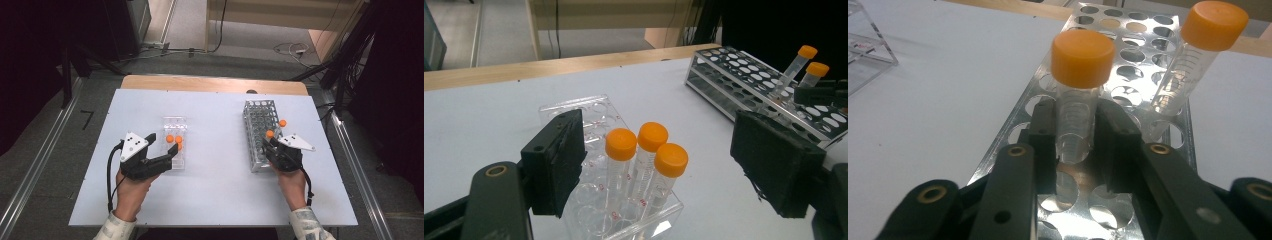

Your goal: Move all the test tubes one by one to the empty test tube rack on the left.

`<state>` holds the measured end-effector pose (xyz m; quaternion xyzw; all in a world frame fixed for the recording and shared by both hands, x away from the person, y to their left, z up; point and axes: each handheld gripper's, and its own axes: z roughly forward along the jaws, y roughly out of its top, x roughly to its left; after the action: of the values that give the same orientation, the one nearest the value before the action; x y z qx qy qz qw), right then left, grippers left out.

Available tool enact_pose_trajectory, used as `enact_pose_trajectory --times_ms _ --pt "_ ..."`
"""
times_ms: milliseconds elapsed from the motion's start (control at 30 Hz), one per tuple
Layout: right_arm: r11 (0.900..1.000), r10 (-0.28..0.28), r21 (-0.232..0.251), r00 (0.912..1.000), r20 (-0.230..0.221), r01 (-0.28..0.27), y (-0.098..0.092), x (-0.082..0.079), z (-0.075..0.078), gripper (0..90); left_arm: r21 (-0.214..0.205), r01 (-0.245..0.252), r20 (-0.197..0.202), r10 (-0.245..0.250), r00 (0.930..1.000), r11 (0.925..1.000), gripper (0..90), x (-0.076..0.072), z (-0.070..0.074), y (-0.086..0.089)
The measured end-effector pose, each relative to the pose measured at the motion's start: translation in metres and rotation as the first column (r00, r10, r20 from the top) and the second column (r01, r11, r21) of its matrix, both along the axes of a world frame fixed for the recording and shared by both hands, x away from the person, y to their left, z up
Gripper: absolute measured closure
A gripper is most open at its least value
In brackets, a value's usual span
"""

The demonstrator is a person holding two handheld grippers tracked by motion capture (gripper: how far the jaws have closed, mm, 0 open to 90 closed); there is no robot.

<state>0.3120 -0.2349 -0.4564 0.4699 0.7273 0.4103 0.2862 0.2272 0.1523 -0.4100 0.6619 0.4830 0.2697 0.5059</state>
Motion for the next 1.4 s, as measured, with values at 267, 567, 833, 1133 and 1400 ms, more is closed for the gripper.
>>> enact_pose_trajectory --times_ms 267,567,833,1133,1400 --pt "1.0000 0.002 -0.001 0.9999 0.013 -0.002 0.000 -0.001 0.001 71.3 0.000 0.002 -0.001 -0.002 1.0000 1.0000 21.6 0.000 0.000 0.000" --pt "0.9997 0.002 0.025 0.9973 0.074 -0.004 -0.002 -0.010 0.018 71.5 -0.003 0.003 0.002 -0.003 1.0000 1.0000 21.6 0.000 0.000 -0.001" --pt "0.9988 -0.001 0.049 0.9943 0.106 -0.004 -0.006 -0.015 0.028 71.7 -0.004 -0.001 0.004 0.001 1.0000 1.0000 21.5 -0.001 0.000 0.000" --pt "0.9967 0.003 0.080 0.9910 0.134 -0.014 -0.010 -0.022 0.039 71.7 -0.004 -0.001 0.006 0.001 1.0000 1.0000 21.5 -0.001 0.001 -0.001" --pt "0.9929 0.045 0.102 0.9879 0.148 -0.061 -0.004 -0.031 0.048 71.7 -0.004 0.003 0.011 -0.003 0.9999 1.0000 21.5 -0.002 0.002 -0.002"
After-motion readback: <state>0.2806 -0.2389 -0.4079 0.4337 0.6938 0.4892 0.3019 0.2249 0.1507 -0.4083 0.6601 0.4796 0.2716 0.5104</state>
